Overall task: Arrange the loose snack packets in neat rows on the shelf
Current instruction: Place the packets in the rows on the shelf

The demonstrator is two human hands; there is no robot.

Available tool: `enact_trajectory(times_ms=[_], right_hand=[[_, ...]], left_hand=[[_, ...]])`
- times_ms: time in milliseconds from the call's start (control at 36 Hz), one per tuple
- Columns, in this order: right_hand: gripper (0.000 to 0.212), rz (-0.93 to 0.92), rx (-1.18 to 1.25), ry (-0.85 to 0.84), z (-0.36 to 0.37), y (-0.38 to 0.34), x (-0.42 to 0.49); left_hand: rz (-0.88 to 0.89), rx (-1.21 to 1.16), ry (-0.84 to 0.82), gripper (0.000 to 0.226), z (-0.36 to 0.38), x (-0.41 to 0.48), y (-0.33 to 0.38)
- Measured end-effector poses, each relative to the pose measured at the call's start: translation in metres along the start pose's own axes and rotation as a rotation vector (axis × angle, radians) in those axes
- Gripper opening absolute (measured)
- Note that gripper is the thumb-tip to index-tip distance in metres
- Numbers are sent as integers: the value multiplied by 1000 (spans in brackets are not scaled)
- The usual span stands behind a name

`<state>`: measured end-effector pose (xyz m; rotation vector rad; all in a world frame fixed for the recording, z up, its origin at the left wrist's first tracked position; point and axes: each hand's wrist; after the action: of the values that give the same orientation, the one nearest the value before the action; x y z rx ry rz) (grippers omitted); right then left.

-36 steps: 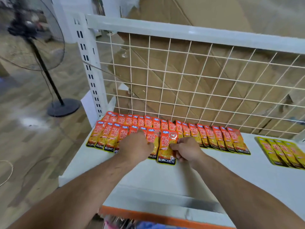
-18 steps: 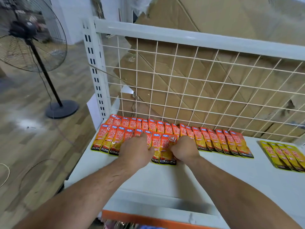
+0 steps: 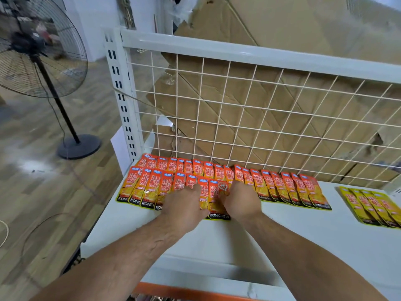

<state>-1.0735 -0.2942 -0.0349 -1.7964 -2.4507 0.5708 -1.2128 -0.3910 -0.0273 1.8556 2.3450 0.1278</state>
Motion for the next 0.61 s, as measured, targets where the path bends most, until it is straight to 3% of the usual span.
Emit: enact_trajectory(times_ms=[389, 611], right_hand=[[32, -7, 53, -13, 1, 6, 2], [36, -24, 27, 29, -15, 13, -18]], left_hand=[[33, -30, -44, 50, 1, 3, 5], [85, -35, 64, 44, -3, 5, 22]])
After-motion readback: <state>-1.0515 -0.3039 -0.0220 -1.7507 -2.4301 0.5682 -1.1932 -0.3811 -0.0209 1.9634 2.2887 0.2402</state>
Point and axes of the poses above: each hand's wrist, its own x-axis towards the middle knuckle, its own z-axis out of the palm, y = z × x, and after that the axes turned 11 degrees about -y, right-handed
